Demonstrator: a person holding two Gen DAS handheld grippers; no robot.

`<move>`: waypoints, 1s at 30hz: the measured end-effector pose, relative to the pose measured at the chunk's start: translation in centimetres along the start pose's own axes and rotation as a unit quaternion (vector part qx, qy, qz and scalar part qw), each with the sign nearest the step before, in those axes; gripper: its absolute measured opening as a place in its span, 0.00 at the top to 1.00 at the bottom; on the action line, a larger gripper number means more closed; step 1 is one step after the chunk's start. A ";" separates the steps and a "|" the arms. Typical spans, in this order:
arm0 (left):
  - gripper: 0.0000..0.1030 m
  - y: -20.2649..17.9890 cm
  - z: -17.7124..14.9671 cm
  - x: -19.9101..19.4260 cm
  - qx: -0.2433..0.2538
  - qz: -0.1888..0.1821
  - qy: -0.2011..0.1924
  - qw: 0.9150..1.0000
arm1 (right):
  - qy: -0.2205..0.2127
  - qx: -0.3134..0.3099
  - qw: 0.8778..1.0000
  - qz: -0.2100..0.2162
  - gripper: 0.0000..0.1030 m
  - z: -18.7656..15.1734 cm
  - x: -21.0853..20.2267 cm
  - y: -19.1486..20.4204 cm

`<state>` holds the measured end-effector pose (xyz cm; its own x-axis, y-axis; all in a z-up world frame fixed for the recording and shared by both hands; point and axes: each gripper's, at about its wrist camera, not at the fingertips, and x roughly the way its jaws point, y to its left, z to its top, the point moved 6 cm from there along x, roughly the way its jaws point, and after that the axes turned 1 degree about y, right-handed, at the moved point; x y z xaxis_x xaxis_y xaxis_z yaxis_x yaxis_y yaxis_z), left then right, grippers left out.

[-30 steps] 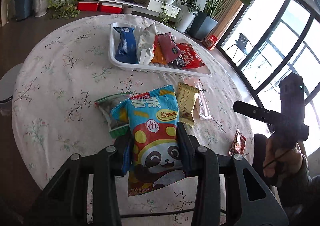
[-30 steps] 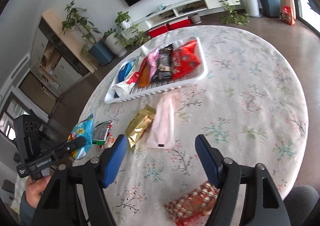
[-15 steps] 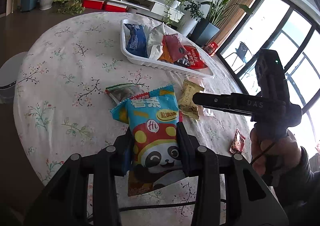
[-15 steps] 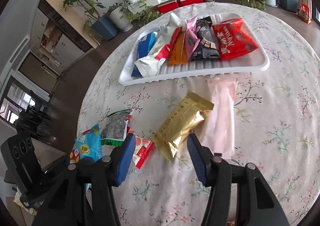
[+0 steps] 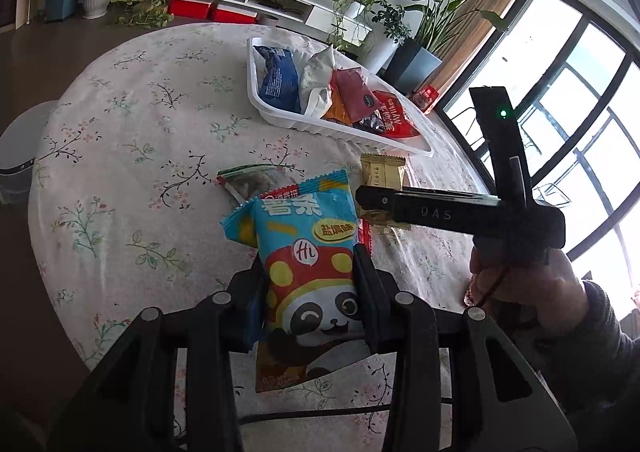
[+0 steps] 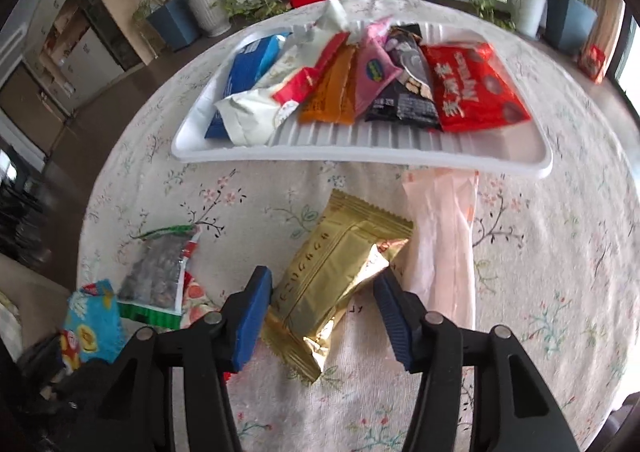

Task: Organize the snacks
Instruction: 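Lift the panda chips bag with the left gripper while the right gripper grasps the gold packet, then carry the panda bag and gold packet over the white tray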

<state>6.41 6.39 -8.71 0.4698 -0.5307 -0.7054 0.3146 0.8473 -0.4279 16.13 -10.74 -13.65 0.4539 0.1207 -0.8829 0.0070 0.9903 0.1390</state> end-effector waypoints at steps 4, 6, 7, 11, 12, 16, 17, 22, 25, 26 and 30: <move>0.65 -0.1 -0.1 0.2 0.001 0.001 0.003 1.000 | -0.006 -0.039 0.999 -0.021 0.56 -0.7 -0.1 0.4; 0.65 -0.2 -0.2 0.3 0.002 -0.001 0.005 1.000 | -0.005 -0.045 0.999 -0.016 0.61 -0.9 -0.3 0.3; 0.65 -0.3 -0.2 0.4 0.002 -0.001 0.005 1.000 | -0.005 -0.044 0.999 -0.012 0.64 -1.1 -0.4 0.2; 0.65 -0.4 0.1 0.5 0.001 -0.003 0.004 1.000 | -0.013 -0.026 0.999 0.014 0.75 -1.5 -1.2 -0.6; 0.65 -0.5 0.1 0.6 0.001 -0.003 0.004 1.000 | -0.016 -0.024 0.999 0.018 0.75 -1.7 -1.5 -0.8; 0.65 -0.8 0.3 0.7 0.002 -0.009 0.003 1.000 | -0.027 0.000 0.998 0.054 0.79 -1.9 -3.0 -1.2; 0.65 -0.9 0.4 0.7 0.003 -0.010 0.004 1.000 | -0.030 0.006 0.997 0.067 0.81 -2.0 -3.5 -1.4; 0.65 -1.5 0.6 1.1 0.005 -0.015 0.007 1.000 | -0.044 0.017 0.995 0.092 0.81 -2.6 -5.6 -1.8; 0.65 -2.0 0.5 1.1 0.010 -0.017 0.009 1.000 | -0.046 0.024 0.993 0.109 0.82 -2.8 -6.3 -2.1; 0.65 -2.1 0.6 1.0 0.011 -0.018 0.008 1.000 | -0.046 0.028 0.992 0.117 0.82 -2.8 -6.5 -2.2; 0.65 -2.1 0.9 0.7 0.007 -0.024 0.007 1.000 | -0.056 0.043 0.989 0.133 0.82 -3.5 -7.7 -3.3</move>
<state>6.83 4.20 -7.82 0.4431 -0.5706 -0.6915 0.3477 0.8203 -0.4541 9.51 -14.75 -8.83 0.5465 0.3632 -0.7546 -0.0522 0.9141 0.4022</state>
